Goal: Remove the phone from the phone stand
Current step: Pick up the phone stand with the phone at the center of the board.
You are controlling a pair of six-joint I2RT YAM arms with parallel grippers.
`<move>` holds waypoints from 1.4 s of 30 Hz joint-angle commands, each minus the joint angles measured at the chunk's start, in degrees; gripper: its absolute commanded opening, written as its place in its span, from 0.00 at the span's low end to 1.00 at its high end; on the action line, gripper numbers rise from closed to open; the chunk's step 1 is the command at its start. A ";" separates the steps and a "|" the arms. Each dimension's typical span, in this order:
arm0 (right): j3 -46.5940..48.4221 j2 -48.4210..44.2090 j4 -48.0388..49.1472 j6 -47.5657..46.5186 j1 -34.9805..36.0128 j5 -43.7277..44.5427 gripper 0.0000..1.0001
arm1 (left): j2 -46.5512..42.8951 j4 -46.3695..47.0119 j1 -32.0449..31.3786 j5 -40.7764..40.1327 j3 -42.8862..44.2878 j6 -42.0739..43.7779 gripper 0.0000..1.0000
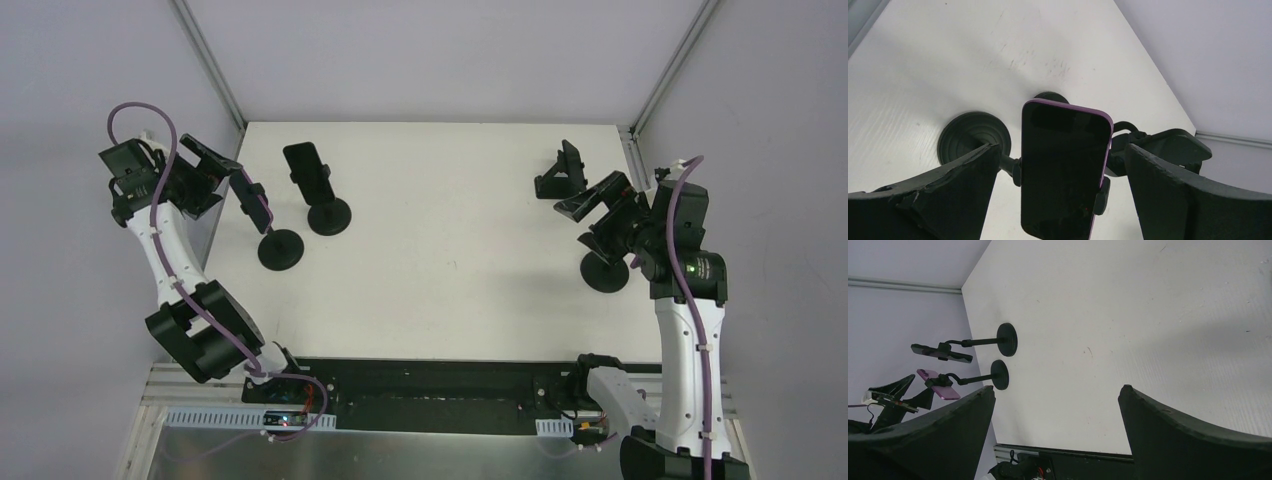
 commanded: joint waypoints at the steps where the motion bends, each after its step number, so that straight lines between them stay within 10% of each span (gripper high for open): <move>1: -0.36 0.09 0.53 -0.24 -0.27 -1.07 0.99 | -0.86 10.82 0.19 4.46 -2.97 -3.31 1.00; 42: -0.39 0.05 0.62 0.23 -0.27 -2.20 0.99 | 0.85 21.82 -2.18 9.03 -12.78 -5.71 1.00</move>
